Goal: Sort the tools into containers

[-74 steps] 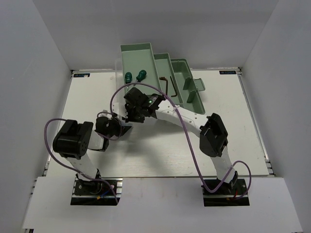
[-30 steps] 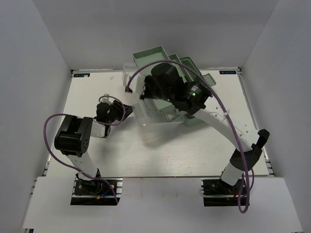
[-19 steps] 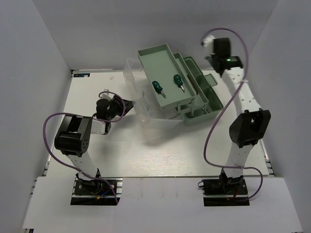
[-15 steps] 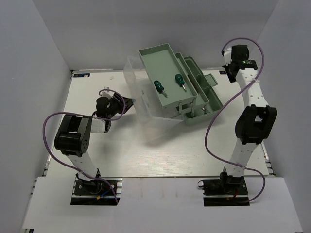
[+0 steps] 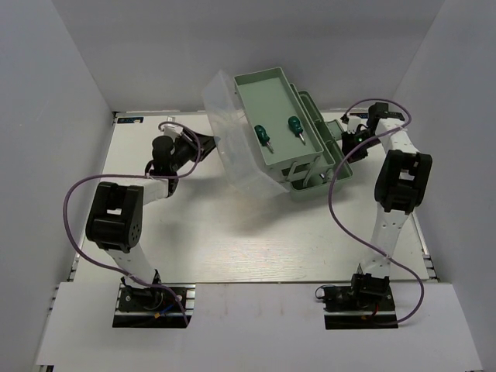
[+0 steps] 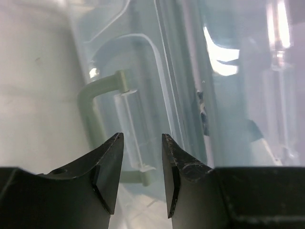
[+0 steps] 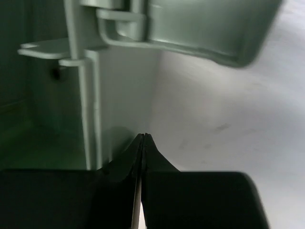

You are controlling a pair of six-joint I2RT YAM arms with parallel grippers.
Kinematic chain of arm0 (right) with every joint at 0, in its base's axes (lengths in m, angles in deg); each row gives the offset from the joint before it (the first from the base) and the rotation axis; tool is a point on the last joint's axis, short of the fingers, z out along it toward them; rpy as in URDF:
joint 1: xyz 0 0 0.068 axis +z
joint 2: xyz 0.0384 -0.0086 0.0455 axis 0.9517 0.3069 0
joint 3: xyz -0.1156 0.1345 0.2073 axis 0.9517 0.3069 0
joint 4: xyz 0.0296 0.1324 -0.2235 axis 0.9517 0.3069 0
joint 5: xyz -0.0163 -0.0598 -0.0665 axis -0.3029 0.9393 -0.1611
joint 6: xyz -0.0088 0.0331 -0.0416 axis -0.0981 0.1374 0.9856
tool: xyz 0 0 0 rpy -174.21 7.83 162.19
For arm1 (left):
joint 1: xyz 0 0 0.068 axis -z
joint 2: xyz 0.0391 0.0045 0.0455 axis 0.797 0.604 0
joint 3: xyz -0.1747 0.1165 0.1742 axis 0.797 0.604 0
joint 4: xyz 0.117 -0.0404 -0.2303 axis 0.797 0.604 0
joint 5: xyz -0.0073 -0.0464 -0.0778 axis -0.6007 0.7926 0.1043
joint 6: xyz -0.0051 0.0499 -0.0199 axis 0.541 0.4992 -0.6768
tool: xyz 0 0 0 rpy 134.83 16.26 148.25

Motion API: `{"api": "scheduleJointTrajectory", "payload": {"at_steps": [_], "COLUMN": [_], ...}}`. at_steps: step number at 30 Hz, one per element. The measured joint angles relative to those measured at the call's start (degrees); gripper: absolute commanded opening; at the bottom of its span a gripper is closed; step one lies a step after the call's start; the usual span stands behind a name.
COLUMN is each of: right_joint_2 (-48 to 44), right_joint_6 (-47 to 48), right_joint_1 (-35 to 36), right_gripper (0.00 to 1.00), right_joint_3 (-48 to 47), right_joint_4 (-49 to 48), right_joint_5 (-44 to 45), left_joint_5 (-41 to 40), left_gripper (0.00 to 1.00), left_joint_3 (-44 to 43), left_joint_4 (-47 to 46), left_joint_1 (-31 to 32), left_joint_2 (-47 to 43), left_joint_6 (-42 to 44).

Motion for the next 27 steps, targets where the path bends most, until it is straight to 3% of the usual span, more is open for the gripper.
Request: {"api": "scheduleJointTrajectory", "payload": {"at_steps": [5,13,20,27], "right_joint_2": [0.37,-3.63,-5.09,-9.33], "right_joint_6": [0.39,-1.4,-3.87,-7.89], "right_joint_1": [-0.79,0.17,1.7,2.4], "right_gripper": [0.0,0.0,0.0,0.0], "right_joint_3": [0.22,8.76,11.74,17.33], "right_joint_4": [2.93,2.86,1.73,-3.3], "right_joint_5": [-10.38,-21.33,-26.36,-24.57], "left_joint_5": [2.23,6.1,9.29,10.62], "left_gripper": [0.48,0.48,0.48,0.48], "left_joint_3": [-7.72,-17.53,-26.43,-29.09], "left_joint_4": [2.12,4.37,6.6,9.7], "left_joint_1": [0.92,4.28,7.93,9.27], "left_joint_2": [-0.04,0.42,5.77,5.64], "left_joint_6": [-0.02,-0.02,-0.37,1.16]}}
